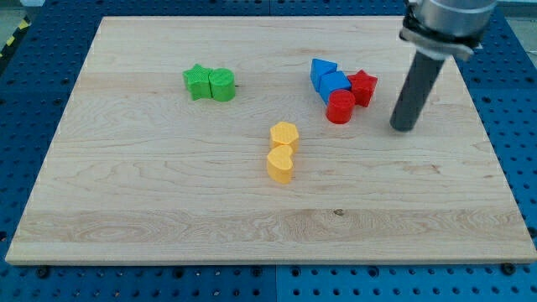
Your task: Move the arm to the bottom right of the yellow heart
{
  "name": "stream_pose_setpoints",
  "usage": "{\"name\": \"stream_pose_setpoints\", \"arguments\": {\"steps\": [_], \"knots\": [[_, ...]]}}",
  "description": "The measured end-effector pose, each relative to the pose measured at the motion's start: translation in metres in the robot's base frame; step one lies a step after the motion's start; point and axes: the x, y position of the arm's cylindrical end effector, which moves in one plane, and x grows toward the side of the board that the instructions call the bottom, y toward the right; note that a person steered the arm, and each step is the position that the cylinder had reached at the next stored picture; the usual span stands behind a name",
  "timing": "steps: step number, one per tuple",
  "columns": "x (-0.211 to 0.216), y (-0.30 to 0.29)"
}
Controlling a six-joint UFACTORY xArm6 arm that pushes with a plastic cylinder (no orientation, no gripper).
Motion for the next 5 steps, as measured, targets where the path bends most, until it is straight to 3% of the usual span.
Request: {"name": "stream_pose_setpoints", "arguments": {"steps": [2, 5], "knots": [[0.067, -0.088], [0.067, -0.122]]}}
